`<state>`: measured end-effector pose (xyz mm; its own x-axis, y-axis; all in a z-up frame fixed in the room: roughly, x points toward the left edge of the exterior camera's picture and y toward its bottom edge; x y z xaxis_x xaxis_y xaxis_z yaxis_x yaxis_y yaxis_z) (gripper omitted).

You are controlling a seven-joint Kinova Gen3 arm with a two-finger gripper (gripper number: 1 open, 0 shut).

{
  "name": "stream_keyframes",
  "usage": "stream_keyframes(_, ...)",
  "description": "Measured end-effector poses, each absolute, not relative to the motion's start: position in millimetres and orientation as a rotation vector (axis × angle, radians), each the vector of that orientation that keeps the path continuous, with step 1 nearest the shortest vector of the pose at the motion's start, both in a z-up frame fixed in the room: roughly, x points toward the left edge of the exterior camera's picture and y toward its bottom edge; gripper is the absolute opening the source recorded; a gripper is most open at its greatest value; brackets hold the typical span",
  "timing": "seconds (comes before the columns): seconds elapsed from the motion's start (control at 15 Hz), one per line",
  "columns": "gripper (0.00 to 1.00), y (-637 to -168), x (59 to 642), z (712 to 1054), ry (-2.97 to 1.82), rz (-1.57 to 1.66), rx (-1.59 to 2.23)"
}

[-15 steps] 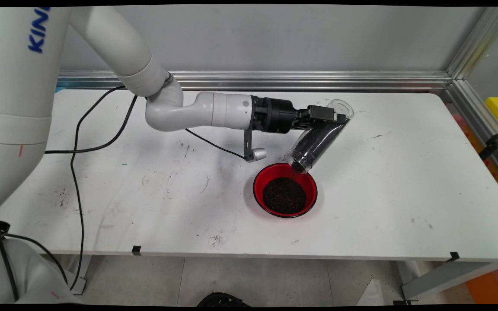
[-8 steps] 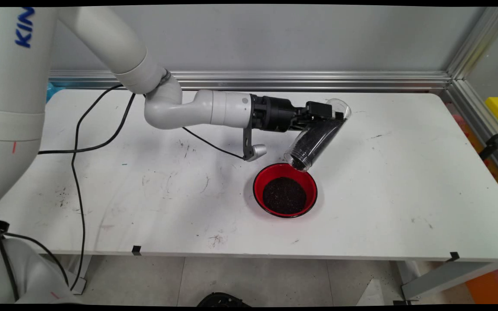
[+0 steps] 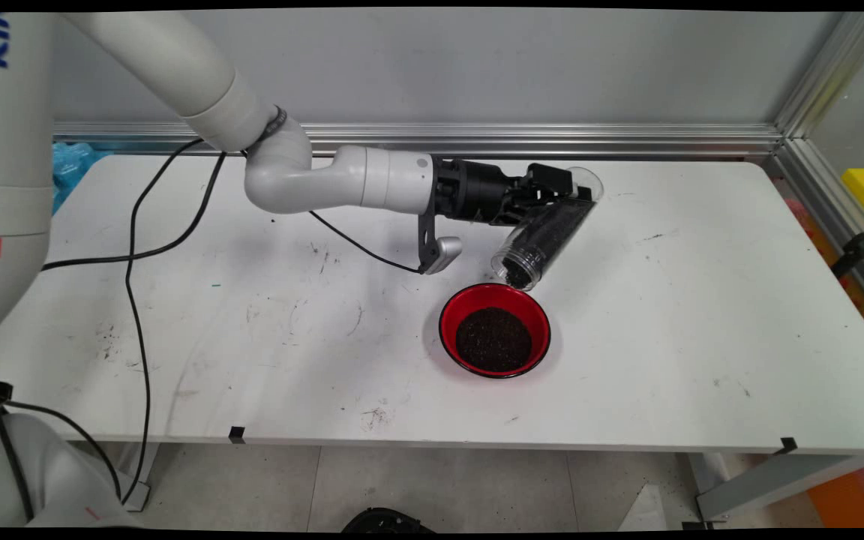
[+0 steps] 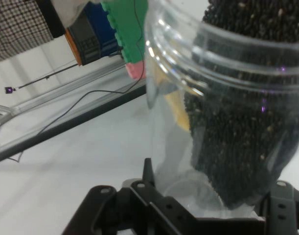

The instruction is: Pour the black seasoning powder in the red bowl

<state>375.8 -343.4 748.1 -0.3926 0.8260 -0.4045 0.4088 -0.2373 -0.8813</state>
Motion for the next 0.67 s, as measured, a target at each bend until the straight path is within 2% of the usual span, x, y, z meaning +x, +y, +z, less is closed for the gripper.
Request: stream_keyframes(0.67,0.0,-350.4,382.2,777.3,-1.818,1.502,-1.288)
